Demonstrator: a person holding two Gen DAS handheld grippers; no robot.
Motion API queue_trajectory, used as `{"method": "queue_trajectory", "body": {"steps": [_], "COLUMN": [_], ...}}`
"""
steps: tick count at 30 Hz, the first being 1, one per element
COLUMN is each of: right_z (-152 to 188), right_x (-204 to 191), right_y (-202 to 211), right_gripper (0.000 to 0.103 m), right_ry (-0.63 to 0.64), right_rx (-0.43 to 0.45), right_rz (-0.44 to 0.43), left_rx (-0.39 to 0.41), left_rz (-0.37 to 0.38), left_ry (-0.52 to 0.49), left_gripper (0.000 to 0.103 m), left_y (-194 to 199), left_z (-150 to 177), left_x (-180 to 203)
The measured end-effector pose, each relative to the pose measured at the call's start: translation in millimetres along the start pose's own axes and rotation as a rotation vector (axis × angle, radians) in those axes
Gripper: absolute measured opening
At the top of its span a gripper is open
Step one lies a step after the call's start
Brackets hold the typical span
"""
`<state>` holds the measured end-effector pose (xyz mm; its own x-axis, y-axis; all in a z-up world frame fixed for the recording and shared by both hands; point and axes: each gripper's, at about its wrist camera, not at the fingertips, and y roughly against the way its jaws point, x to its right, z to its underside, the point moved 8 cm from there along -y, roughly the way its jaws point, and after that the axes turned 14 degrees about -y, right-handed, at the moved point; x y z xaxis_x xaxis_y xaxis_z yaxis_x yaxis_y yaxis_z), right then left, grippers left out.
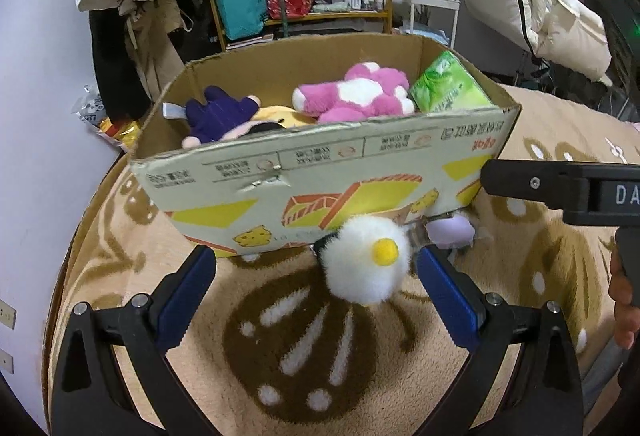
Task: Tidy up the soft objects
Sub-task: 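Lower the left tool onto the white egg plush while the right tool approaches the plastic bag, then close the left tool on the egg plush while the right tool grasps the plastic bag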
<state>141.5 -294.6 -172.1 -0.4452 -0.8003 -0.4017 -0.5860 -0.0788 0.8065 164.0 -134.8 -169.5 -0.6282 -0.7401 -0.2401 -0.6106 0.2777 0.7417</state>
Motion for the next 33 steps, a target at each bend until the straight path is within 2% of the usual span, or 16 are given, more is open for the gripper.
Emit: {"method": "queue_trajectory", "body": {"steps": [14, 33], "right_z": [12, 22], "right_x": [-2, 0], "right_y": [-31, -59], "right_gripper": [0.103, 0.103], "right_ry": [0.021, 0.017], "right_rx": [-0.111, -0.216], "right_rz": [0.026, 0.021], "left_rx": [-0.064, -0.046], "left_rz": [0.042, 0.018], "left_ry": [-0.023, -0.022], "left_gripper": [0.1, 0.099], "left_y": [-33, -53], "left_z": [11, 4], "left_x": [14, 20]}}
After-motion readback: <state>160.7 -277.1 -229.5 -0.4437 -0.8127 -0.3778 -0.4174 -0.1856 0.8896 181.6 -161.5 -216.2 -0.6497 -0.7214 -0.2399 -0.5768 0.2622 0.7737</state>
